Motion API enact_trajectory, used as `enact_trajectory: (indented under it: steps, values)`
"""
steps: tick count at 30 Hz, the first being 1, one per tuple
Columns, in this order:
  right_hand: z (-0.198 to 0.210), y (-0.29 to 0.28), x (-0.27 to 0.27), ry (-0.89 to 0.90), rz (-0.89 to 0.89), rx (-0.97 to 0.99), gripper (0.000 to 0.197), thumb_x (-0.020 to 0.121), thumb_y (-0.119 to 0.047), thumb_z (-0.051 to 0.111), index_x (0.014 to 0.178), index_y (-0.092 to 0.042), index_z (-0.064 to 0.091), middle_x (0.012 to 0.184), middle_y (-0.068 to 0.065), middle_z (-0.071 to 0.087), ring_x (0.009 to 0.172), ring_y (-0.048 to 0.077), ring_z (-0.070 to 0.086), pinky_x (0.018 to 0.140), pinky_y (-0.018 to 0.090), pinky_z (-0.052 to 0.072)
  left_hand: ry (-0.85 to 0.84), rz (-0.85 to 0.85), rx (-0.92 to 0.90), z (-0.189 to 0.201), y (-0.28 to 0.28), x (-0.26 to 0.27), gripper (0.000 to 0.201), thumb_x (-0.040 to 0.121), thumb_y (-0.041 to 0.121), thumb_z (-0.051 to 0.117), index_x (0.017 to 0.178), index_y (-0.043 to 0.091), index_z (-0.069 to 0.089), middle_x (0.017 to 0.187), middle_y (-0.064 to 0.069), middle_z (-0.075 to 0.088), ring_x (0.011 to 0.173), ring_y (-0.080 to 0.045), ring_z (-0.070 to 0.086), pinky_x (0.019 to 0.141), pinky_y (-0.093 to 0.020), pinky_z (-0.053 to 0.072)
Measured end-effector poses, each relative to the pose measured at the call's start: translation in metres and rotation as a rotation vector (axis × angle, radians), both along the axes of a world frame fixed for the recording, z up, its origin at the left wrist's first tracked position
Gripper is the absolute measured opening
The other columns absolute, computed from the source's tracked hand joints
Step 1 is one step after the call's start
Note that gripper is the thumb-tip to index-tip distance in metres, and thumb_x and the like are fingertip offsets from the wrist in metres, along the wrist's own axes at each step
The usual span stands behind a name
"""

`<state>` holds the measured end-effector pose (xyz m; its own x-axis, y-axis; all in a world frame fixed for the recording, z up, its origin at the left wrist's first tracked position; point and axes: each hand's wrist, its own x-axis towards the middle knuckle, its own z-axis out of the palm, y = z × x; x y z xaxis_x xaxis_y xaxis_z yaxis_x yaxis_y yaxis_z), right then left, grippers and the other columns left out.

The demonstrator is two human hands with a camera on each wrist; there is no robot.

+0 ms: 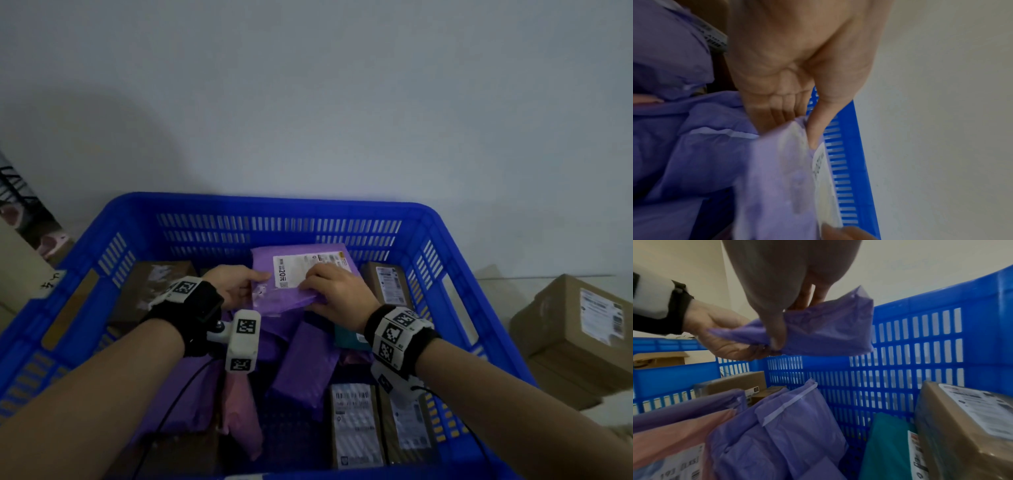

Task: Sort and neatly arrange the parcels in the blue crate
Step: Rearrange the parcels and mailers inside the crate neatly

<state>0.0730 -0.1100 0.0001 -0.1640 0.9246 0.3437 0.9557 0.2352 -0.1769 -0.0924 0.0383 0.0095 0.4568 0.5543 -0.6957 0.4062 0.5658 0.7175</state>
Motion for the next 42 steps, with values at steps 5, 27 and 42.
enact_trajectory:
  steps: [5,27,42]
  values:
    - [0.011,-0.015,0.019,0.370,-0.381,-0.102,0.049,0.087,-0.035,0.063,0.128,-0.011,0.053,0.132,0.008,0.049,0.120,0.023,0.049,0.104,0.032,0.039,-0.072,-0.003,0.060,-0.004,-0.002,-0.003,0.020,0.086,0.006,0.063,0.106,0.008,0.063,0.085,-0.006,0.073,0.071,-0.015,0.069,0.054,-0.023,0.057]
    - [0.012,-0.076,0.058,0.981,-0.985,-0.943,0.035,0.088,0.000,0.060,0.123,0.000,0.054,0.089,0.017,0.063,0.067,0.027,0.064,0.062,0.037,0.058,0.083,-0.403,0.146,-0.064,-0.068,0.033,0.014,0.087,0.000,0.061,0.075,0.006,0.057,0.076,-0.010,0.066,0.056,-0.015,0.060,0.049,-0.021,0.055]
    - [-0.038,-0.081,0.052,0.418,-0.862,-1.460,0.061,0.085,0.004,0.063,0.139,0.005,0.037,0.075,0.014,0.059,0.027,0.005,0.052,0.032,0.015,0.038,0.336,-0.776,0.084,-0.101,-0.107,0.042,0.030,0.076,-0.011,0.068,0.070,0.007,0.047,0.034,-0.005,0.051,0.035,-0.014,0.051,0.041,-0.029,0.051]
